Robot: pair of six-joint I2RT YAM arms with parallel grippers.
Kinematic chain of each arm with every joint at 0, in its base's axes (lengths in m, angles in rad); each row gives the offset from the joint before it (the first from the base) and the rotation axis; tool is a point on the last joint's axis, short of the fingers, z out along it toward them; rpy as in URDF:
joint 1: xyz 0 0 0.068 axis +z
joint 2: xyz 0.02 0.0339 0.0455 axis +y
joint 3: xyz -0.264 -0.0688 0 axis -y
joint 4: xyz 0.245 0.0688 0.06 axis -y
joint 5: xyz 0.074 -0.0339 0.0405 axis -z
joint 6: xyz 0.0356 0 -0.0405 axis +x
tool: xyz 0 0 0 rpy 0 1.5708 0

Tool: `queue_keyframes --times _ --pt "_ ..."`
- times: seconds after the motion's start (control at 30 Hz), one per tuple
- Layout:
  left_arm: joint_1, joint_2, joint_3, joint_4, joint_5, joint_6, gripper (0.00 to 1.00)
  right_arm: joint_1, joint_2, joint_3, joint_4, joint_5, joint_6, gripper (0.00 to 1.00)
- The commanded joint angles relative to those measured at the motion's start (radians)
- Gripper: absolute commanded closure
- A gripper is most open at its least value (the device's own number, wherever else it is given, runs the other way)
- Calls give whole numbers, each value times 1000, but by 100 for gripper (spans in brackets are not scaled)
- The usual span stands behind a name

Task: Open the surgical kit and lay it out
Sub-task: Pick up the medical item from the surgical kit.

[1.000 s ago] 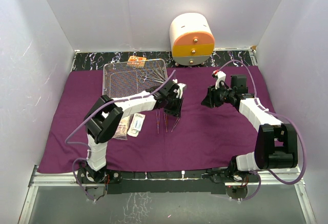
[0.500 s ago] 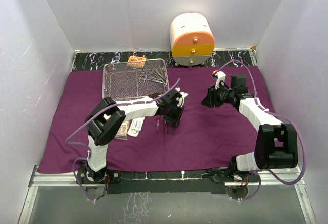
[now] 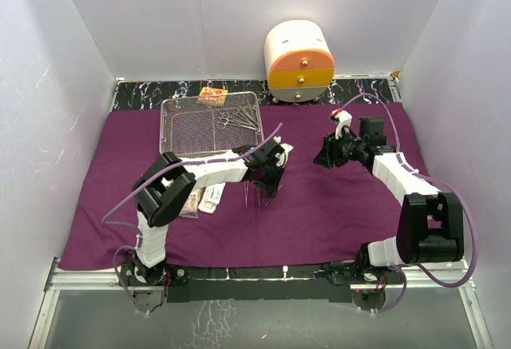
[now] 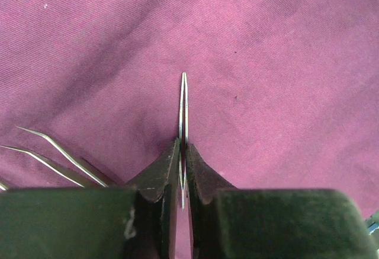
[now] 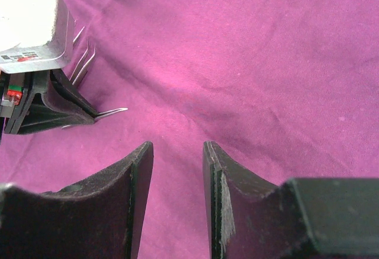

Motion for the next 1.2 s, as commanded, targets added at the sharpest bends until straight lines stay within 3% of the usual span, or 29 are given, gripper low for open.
queue_keyframes --times 0.0,0.33,0.57,0.7,0.8,1.0,1.17 --pt "-5 -62 18 -8 7 4 98 -5 -18 11 28 -15 -15 63" --pt "0 -117 32 36 101 26 100 -5 -33 11 27 -33 -16 63" --pt "112 -166 65 114 316 -7 100 -5 -67 61 1 -122 -2 64" --pt "248 -204 -6 337 617 -168 100 -5 -92 95 48 -239 88 59" --pt "317 -226 -57 522 757 -280 100 -5 -93 114 148 -316 221 56" --pt "382 -274 -138 840 896 -466 100 62 -55 133 389 -359 492 48" --pt "438 -304 -184 1074 900 -652 100 163 -19 150 460 -331 558 46"
